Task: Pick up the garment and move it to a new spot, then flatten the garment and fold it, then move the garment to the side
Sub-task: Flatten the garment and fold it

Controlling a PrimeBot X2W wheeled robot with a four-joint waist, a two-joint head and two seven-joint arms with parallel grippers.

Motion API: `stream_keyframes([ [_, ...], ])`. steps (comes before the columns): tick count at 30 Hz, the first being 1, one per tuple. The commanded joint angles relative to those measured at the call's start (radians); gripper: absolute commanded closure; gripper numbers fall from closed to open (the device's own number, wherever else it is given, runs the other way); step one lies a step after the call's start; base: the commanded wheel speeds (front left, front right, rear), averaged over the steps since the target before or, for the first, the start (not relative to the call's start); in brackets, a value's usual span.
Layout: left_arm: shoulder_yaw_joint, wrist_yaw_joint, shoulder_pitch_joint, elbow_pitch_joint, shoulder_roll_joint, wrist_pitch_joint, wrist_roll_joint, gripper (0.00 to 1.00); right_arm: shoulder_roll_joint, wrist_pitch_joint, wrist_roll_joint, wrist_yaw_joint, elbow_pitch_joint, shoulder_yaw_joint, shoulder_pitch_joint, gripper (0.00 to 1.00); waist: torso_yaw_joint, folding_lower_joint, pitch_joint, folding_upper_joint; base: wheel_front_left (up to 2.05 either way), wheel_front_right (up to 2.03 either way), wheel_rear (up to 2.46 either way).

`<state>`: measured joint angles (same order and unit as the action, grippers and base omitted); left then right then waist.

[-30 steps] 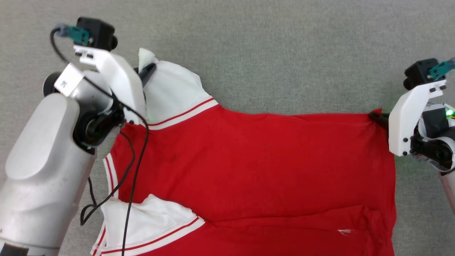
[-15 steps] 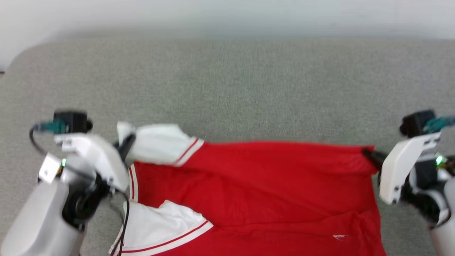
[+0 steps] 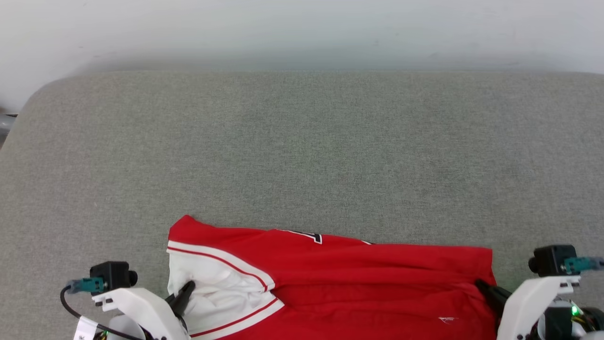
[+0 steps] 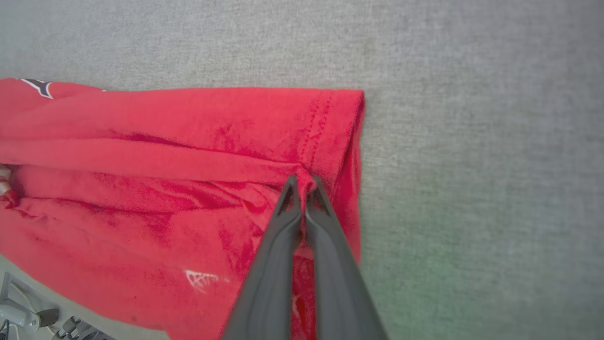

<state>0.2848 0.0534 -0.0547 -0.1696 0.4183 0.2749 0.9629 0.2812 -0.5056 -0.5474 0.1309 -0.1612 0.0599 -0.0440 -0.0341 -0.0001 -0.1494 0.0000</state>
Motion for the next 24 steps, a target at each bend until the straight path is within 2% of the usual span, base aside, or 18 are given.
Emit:
stream_keyframes([
  [1, -0.004, 0.006, 0.023, -0.004, -0.002, -0.012, -0.002, 1.00, -0.011, 0.016, 0.004, 0.000, 0.006, -0.018, 0.028, 1.00, 0.002, 0.0001, 0.001, 0.0000, 0.00, 0.00, 0.00],
  [9, -0.014, 0.007, 0.070, -0.015, -0.009, -0.052, 0.000, 1.00, -0.078, 0.046, 0.019, -0.001, 0.021, -0.088, 0.146, 1.00, 0.008, 0.0001, 0.014, 0.0000, 0.00, 0.00, 0.00],
  [10, -0.010, 0.009, 0.077, -0.020, -0.009, -0.047, 0.003, 1.00, -0.084, 0.044, 0.024, -0.001, 0.018, -0.087, 0.155, 0.76, 0.010, 0.0001, 0.016, 0.0000, 0.00, 0.00, 0.00],
  [11, -0.005, 0.009, 0.082, -0.024, -0.011, -0.042, 0.005, 1.00, -0.090, 0.051, 0.031, -0.001, 0.017, -0.085, 0.161, 0.00, 0.011, 0.0001, 0.018, 0.0000, 0.00, 0.00, 0.00],
  [12, -0.001, 0.008, 0.085, -0.027, -0.013, -0.043, 0.004, 1.00, -0.097, 0.059, 0.036, -0.001, 0.017, -0.083, 0.165, 0.00, 0.012, 0.0001, 0.021, 0.0000, 0.00, 0.00, 0.00],
  [13, 0.003, 0.007, 0.086, -0.030, -0.017, -0.047, 0.000, 0.73, -0.103, 0.075, 0.042, -0.001, 0.021, -0.079, 0.168, 0.00, 0.013, 0.0001, 0.024, 0.0000, 0.00, 0.00, 0.00],
  [14, 0.007, 0.008, 0.089, -0.034, -0.023, -0.052, -0.003, 0.31, -0.108, 0.097, 0.049, -0.001, 0.028, -0.078, 0.168, 0.00, 0.013, 0.0001, 0.028, 0.0000, 0.00, 0.00, 0.00],
  [15, 0.012, 0.005, 0.090, -0.035, -0.026, -0.063, -0.013, 0.00, -0.113, 0.126, 0.057, -0.001, 0.036, -0.081, 0.168, 0.00, 0.013, 0.0001, 0.035, 0.0000, 0.00, 0.00, 0.00],
  [20, 0.018, -0.017, 0.088, -0.027, -0.034, -0.146, -0.054, 0.00, -0.139, 0.253, 0.102, 0.000, 0.075, -0.092, 0.168, 0.00, 0.011, 0.0001, 0.072, 0.0000, 0.00, 0.00, 0.00],
  [24, 0.018, -0.035, 0.082, -0.003, -0.046, -0.250, -0.102, 0.00, -0.149, 0.265, 0.126, 0.000, 0.090, -0.121, 0.177, 0.00, 0.009, 0.0001, 0.110, 0.0000, 0.00, 0.00, 0.00],
])
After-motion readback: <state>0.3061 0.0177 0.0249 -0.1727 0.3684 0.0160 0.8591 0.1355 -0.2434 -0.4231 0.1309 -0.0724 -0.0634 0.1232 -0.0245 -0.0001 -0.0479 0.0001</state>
